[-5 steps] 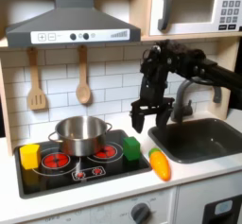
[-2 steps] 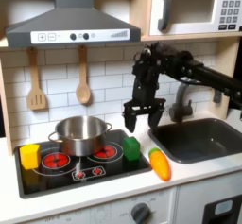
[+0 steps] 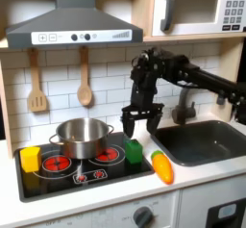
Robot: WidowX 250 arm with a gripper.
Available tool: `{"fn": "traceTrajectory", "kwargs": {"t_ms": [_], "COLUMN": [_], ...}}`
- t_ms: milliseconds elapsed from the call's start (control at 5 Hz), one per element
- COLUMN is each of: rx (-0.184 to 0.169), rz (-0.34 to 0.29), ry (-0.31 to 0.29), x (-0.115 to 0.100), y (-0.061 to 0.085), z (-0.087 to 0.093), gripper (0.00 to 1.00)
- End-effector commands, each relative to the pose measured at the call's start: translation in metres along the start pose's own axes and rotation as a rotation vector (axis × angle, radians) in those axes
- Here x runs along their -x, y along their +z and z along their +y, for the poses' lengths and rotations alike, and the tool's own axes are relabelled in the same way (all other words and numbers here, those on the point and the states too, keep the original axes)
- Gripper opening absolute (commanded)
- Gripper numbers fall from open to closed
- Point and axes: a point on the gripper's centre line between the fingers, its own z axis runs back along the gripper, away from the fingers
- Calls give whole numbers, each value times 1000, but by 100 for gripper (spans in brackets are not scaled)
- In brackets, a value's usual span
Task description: Reach green block
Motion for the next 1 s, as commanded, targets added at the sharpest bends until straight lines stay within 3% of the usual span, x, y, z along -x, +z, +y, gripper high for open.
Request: {"fn": "traceTrajectory", "kwargs": {"t_ms": [0,800], "rx": [-3,1], "rz": [7,51], "ry": [-4,-1], "x": [-3,-8], "y": [-10,-32], "z": [1,-2], "gripper": [100,100]}}
